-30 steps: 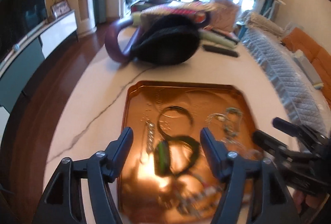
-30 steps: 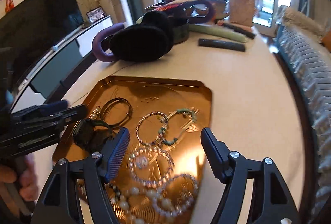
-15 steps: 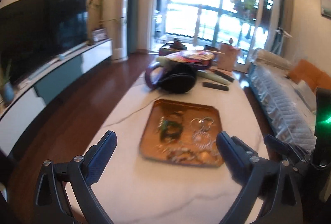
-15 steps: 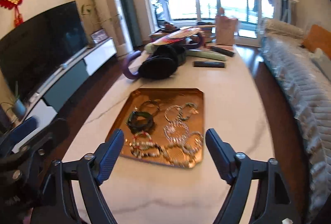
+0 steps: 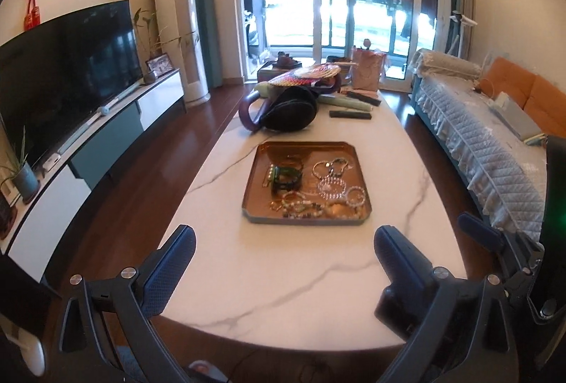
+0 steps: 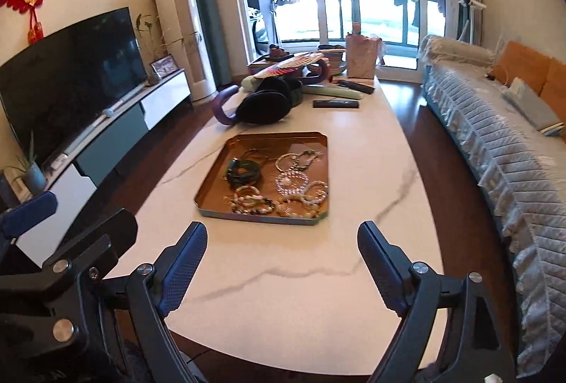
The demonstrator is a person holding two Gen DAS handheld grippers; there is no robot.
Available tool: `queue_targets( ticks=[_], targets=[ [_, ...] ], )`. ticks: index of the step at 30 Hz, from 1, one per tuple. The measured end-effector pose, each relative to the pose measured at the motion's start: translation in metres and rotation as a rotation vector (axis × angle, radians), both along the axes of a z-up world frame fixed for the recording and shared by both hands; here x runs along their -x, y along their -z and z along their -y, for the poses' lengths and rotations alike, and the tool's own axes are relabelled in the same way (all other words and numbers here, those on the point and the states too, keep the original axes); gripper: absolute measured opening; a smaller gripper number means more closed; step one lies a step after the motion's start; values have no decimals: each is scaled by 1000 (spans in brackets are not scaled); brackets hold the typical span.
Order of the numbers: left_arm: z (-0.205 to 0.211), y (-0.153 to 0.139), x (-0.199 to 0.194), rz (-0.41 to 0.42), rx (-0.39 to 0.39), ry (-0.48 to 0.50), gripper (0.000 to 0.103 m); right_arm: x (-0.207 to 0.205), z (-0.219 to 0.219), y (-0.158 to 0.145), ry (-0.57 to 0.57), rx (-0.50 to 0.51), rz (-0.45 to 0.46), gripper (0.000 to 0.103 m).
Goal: Organize jewelry
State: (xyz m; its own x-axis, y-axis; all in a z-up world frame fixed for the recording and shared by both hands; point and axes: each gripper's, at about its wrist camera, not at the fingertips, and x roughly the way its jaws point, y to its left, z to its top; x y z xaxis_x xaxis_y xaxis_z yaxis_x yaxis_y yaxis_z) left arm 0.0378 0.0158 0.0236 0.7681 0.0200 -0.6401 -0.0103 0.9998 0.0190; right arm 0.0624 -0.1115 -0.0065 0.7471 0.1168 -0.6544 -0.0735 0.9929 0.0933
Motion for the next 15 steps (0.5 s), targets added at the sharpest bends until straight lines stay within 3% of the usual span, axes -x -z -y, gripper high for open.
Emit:
queue_targets(
  ticks=[15],
  targets=[
    [9, 20, -11, -45, 1, 18, 101, -8, -1, 19, 9, 44, -33, 85]
  ],
)
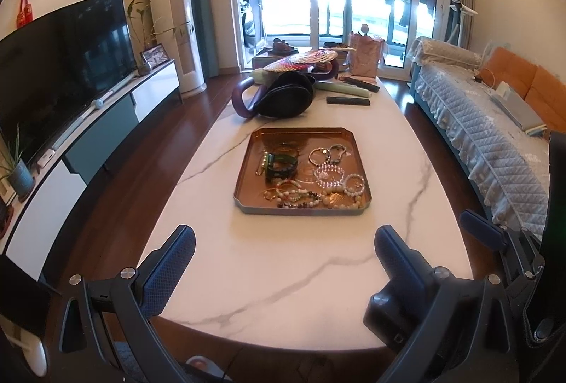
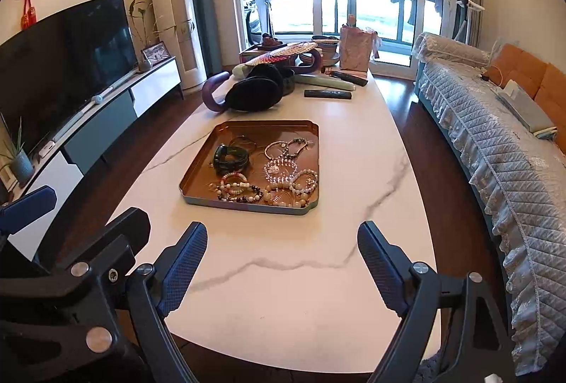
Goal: Organize jewelry
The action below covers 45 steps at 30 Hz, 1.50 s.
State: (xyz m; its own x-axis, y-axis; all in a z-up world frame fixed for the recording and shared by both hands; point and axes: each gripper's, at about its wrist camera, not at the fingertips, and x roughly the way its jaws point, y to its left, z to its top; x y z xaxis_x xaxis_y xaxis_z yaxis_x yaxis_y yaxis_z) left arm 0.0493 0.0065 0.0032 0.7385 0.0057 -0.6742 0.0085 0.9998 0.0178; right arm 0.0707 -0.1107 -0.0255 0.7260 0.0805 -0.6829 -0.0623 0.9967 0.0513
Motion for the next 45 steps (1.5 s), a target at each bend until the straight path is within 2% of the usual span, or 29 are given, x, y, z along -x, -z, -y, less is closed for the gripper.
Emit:
queue_targets(
  ticks=[14, 45],
  targets=[
    [-1, 6, -7, -34, 3, 6, 101, -1, -2, 7, -14, -5, -31, 85],
    [-4, 7, -9, -31, 0, 9, 102, 0, -4, 6, -23, -19, -29, 85]
  ],
)
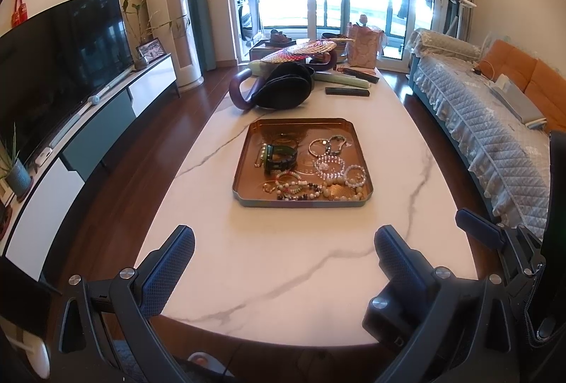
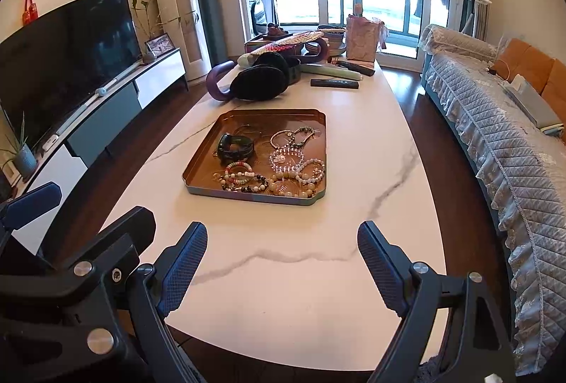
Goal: Organize jewelry
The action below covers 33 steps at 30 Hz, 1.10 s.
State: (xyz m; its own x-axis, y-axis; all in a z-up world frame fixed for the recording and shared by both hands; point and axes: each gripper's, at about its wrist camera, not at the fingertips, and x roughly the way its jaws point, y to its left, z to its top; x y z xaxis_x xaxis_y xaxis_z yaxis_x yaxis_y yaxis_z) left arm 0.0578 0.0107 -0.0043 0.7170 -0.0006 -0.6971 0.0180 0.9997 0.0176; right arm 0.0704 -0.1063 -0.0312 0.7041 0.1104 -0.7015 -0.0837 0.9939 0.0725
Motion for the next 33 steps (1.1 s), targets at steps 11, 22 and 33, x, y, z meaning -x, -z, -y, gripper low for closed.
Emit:
queue_targets(
  ticks=[11, 22, 33],
  targets=[
    [0, 0, 0, -1, -3, 1, 102, 0, 0, -2, -4, -1, -4, 85],
    [-1, 0, 1, 2, -8, 0, 102, 0, -2, -2, -7, -2, -4, 85],
    [-2, -2, 5, -2, -18, 2, 102, -1, -2, -2, -8, -6, -12, 85]
  ],
)
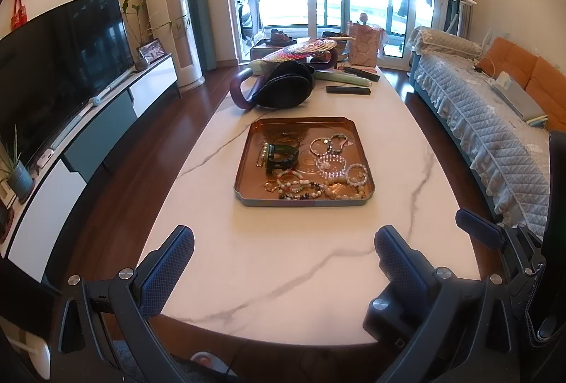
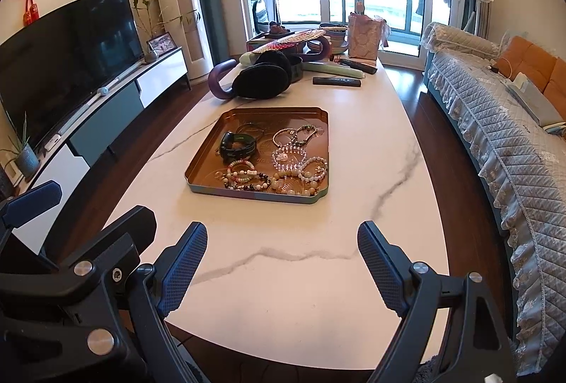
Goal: Organize jewelry
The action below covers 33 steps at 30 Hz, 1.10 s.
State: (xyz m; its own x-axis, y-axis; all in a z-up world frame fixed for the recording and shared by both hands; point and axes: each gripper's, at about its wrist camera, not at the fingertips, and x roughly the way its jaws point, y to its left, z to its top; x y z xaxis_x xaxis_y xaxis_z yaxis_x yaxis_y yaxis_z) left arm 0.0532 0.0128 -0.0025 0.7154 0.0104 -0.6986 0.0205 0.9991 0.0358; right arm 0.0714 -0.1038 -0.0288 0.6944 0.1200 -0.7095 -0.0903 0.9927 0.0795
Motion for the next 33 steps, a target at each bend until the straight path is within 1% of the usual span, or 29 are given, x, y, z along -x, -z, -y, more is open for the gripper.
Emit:
queue_targets(
  ticks=[13, 17, 33],
  targets=[
    [-1, 0, 0, 0, -9, -1, 102, -2, -1, 2, -5, -3, -4, 85],
    [-4, -1, 2, 14, -20, -8, 102, -1, -1, 4, -3, 3, 2, 85],
    [-10, -1, 3, -5, -24, -20, 103, -1, -1, 5, -13, 3, -11, 85]
  ],
)
